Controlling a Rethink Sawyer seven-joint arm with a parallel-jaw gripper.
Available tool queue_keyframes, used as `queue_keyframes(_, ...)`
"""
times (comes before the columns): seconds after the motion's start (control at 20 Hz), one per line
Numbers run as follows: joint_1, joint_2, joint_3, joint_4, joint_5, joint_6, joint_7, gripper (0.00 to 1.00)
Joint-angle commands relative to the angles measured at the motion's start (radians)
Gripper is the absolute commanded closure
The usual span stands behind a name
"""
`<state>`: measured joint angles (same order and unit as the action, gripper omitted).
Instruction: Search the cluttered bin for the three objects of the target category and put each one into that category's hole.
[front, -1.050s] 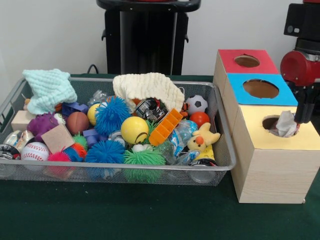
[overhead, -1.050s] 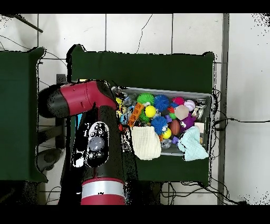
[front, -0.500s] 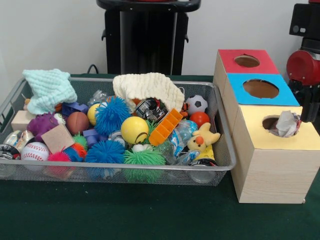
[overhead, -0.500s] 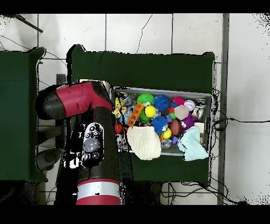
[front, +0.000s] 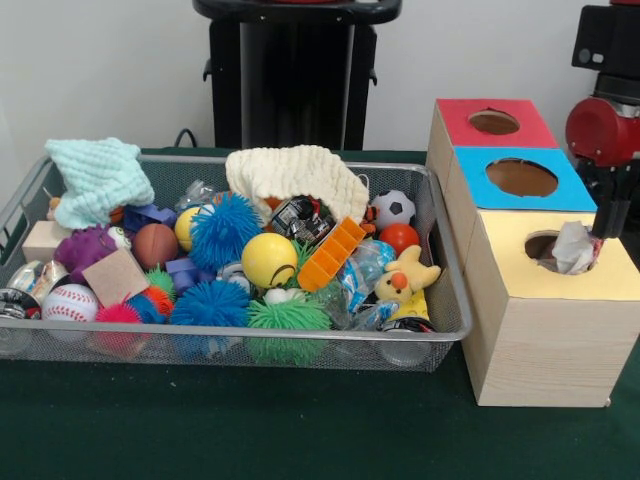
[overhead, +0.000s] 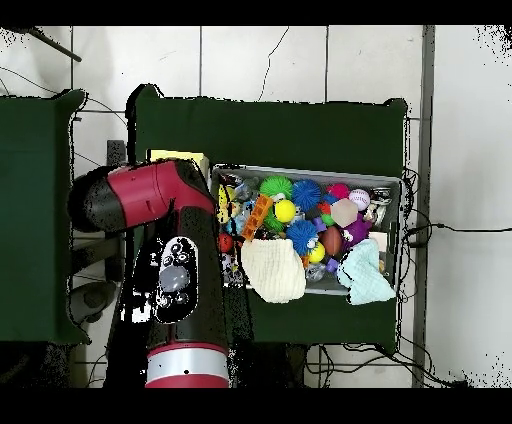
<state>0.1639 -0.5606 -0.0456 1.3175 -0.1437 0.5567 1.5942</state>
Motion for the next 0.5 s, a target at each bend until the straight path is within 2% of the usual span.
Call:
queue_keyframes(0.05,-0.045,0.003,0.074,0.142,-0.042,-0.032,0.043,1.0)
queue_keyframes(0.5,-0.048,0.013,0.07,0.141,-0.055,-0.048,0.046,1.0)
